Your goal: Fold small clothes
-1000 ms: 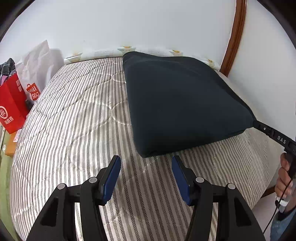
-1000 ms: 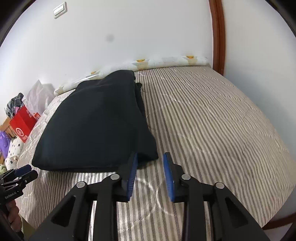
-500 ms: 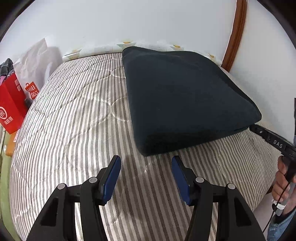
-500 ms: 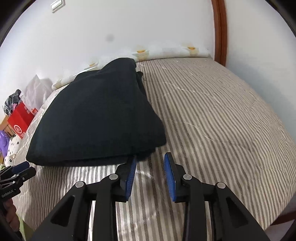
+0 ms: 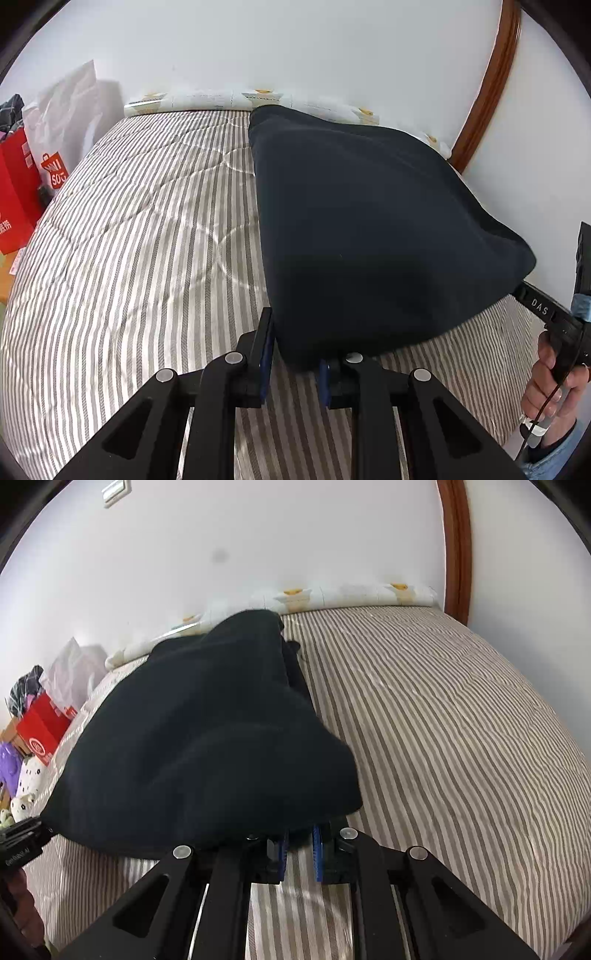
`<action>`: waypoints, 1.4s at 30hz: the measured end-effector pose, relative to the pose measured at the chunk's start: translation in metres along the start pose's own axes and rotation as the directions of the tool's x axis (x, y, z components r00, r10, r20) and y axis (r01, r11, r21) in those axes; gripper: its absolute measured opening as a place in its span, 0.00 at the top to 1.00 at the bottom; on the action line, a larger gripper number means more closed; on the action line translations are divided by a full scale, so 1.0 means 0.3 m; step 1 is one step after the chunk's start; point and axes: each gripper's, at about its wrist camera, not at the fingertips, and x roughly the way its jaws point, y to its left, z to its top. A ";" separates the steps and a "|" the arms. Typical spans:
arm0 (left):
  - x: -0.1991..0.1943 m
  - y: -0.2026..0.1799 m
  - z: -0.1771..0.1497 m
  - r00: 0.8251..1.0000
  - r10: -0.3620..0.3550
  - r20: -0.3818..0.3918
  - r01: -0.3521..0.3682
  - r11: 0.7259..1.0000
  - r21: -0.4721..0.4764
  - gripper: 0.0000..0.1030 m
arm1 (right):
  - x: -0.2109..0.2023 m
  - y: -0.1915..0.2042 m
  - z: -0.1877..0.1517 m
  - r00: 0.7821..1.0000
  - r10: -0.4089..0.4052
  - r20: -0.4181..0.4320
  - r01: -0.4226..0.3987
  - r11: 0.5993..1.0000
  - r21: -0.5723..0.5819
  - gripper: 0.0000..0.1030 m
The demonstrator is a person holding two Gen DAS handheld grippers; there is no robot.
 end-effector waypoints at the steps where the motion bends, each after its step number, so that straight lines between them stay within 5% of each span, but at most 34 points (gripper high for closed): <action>1: 0.009 0.001 0.013 1.000 0.003 0.004 -0.003 1.000 0.001 0.81 | 0.012 0.004 0.015 1.000 0.003 0.001 -0.003 1.000 -0.002 0.90; 9: 0.055 0.054 0.084 1.000 0.008 0.005 -0.008 0.999 -0.051 0.82 | 0.082 0.037 0.082 0.999 0.050 -0.005 -0.050 0.998 0.028 0.92; 20: 0.040 0.061 0.005 1.000 0.013 -0.006 -0.013 1.000 -0.012 0.85 | 0.011 -0.023 -0.042 0.998 0.028 -0.060 -0.029 1.000 -0.005 0.92; 26: -0.049 0.060 -0.018 1.000 0.012 0.009 -0.012 0.999 0.036 0.84 | -0.122 -0.009 -0.051 0.996 0.091 -0.023 -0.092 0.994 -0.066 0.90; 30: -0.110 0.057 0.013 0.997 -0.045 0.064 0.043 0.999 0.033 0.62 | -0.186 -0.014 0.011 0.990 0.126 0.063 -0.124 0.991 -0.040 0.78; 33: -0.115 0.031 0.057 0.993 -0.053 0.103 0.048 0.998 0.050 0.62 | -0.143 -0.012 0.073 0.987 0.126 0.097 -0.127 0.992 0.005 0.71; 36: -0.065 0.011 0.095 0.996 -0.046 0.079 0.042 0.998 0.049 0.62 | -0.051 -0.015 0.100 0.989 0.139 0.043 -0.141 0.988 0.057 0.66; 38: -0.033 0.008 0.099 0.998 -0.027 0.056 0.024 0.999 0.049 0.62 | 0.003 -0.019 0.090 0.993 0.122 -0.003 -0.121 0.989 0.087 0.74; 39: -0.019 0.009 0.096 0.999 -0.015 0.042 0.013 0.999 0.051 0.62 | 0.007 -0.023 0.079 0.989 0.151 -0.003 -0.150 0.984 0.093 0.95; 42: -0.003 0.026 0.076 1.000 -0.004 0.031 0.003 0.999 0.044 0.60 | -0.061 -0.038 0.033 0.983 0.157 0.094 -0.166 0.982 0.094 0.97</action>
